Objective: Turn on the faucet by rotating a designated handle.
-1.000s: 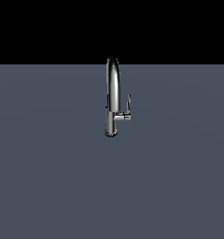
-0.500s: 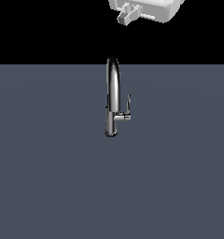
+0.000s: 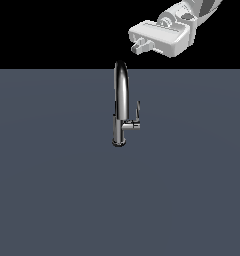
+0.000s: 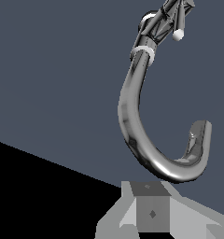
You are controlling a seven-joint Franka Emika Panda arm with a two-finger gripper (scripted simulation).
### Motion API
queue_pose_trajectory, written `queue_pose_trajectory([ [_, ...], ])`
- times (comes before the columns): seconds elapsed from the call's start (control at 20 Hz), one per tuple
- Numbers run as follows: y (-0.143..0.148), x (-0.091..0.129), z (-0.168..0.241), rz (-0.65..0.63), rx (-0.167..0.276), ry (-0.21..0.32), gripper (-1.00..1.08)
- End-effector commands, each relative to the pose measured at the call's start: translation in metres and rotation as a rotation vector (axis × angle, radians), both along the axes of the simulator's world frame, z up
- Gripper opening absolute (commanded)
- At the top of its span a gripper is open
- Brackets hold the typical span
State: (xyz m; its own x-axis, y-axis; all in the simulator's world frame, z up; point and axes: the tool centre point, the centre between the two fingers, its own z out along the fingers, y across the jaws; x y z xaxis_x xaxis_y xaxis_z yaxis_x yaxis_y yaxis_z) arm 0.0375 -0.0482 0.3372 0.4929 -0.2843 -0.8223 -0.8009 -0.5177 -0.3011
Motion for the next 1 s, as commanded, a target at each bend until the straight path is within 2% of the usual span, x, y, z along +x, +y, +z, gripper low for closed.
queue_pose_trajectory([
  [0.0, -0.004, 0.01, -0.017, -0.044, 0.046, 0.048, -1.0],
  [0.6, -0.018, 0.042, -0.113, -0.27, 0.275, 0.293, -1.0],
  [0.95, -0.017, 0.048, -0.158, -0.37, 0.373, 0.401, -1.0],
])
